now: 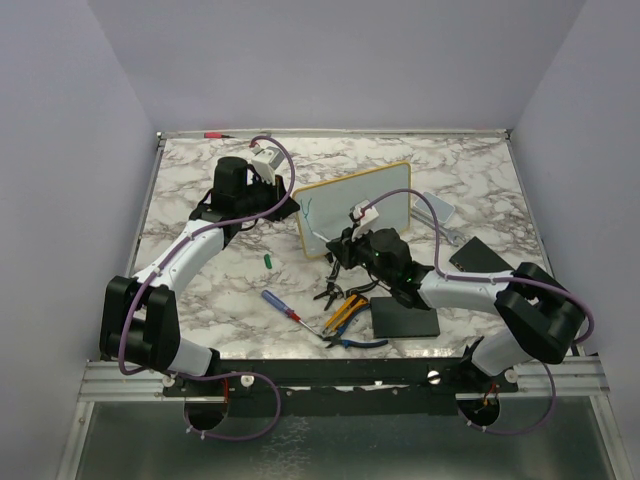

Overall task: Write a sentence on the whiteboard
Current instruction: Write on the whiteboard at the whiteboard stand.

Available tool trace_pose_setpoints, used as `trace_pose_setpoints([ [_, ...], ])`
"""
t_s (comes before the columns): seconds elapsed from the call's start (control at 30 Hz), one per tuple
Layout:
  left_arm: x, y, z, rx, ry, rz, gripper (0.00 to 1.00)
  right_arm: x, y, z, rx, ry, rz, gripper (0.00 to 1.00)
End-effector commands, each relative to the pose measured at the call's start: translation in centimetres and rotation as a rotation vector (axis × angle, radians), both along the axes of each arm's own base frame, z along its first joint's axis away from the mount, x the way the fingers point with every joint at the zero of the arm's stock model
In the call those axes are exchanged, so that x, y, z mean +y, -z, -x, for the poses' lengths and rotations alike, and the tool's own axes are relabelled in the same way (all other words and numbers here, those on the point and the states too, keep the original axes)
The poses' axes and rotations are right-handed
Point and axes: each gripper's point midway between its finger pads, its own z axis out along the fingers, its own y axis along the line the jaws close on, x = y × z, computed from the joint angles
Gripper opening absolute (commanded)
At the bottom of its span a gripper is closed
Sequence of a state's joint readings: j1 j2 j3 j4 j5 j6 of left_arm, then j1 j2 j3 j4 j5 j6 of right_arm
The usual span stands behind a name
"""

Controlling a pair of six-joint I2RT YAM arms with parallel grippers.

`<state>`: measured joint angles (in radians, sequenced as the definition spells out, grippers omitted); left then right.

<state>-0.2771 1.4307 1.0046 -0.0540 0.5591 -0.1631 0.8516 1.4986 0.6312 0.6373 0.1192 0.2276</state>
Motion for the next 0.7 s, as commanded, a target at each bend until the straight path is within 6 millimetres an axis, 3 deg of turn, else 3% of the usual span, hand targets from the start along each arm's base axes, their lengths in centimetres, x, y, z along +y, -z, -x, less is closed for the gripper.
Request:
trace_pose_setpoints([
  [0.0, 0.3, -1.6, -0.4, -0.050, -0.021, -0.006, 0.04, -0.1, 0.5, 0.4, 0.009, -0.004, 0.013, 0.01],
  [0.27, 0.3, -1.5, -0.4, -0.049, -0.021, -0.009, 0.04, -0.5, -4.1, 0.7, -0.057, 0.003, -0.069, 0.01],
  [0.67, 0.3, -1.3, -0.4, -0.046, -0.021, -0.011, 0.04, -0.4, -5.1, -1.3, -0.116, 0.061, -0.053, 0.01],
])
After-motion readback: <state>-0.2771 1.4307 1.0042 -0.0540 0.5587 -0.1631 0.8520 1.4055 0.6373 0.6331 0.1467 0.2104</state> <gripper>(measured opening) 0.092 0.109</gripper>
